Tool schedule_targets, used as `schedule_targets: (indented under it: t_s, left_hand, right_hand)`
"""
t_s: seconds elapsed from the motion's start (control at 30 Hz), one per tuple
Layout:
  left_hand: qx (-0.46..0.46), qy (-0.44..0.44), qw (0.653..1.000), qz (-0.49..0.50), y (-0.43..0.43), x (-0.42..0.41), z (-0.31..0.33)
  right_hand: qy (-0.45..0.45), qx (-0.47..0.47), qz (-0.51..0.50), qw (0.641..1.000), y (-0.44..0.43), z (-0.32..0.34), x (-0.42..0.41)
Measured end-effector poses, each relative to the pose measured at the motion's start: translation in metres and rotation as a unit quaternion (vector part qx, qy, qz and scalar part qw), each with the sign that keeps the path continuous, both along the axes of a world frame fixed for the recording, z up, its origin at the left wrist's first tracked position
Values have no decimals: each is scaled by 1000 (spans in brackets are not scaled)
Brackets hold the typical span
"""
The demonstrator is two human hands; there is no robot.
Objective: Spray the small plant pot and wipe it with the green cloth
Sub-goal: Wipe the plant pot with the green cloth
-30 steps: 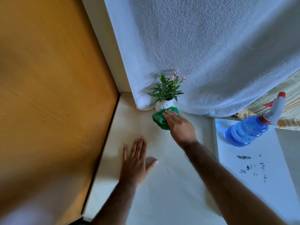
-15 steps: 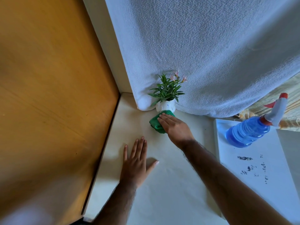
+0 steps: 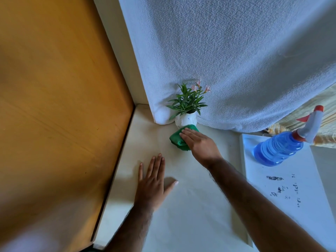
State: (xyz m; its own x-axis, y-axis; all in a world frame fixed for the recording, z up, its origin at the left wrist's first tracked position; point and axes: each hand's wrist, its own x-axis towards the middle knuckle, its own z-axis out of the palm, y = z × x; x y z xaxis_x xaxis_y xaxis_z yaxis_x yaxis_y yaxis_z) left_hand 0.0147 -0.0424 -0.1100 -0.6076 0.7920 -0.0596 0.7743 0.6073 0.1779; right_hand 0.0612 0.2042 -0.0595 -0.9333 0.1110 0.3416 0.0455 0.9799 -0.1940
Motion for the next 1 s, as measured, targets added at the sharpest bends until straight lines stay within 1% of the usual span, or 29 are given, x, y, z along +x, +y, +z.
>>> schedule_targets:
  t_s: [0.13,0.2,0.33,0.5,0.67,0.77,1.0]
  left_hand:
    - [-2,1,1000,1,1,0,1]
    - [-10,0,1000,4,1,1,2]
    - [-15,-4,1000,5,1,1,2]
    - [-17,-5,1000,1,1,0,1]
    - [-19,-3,1000,5,2,0,2]
    - [-23,-6,1000,5,1,0,3]
    - [-30,-14,999,6,1,0,4]
  right_hand:
    - [66,3,-27,997,6,16,-1]
    - [78,3,-39,996,11,24,-5]
    - [53,-13,-65,996,18,16,-4]
    - [6,-55,-92,994,15,6,6]
    - [54,-56,-93,993,13,24,1]
    - [61,-53,-96,992,11,29,-7]
    - [-9,-85,-117,989,9,2,9]
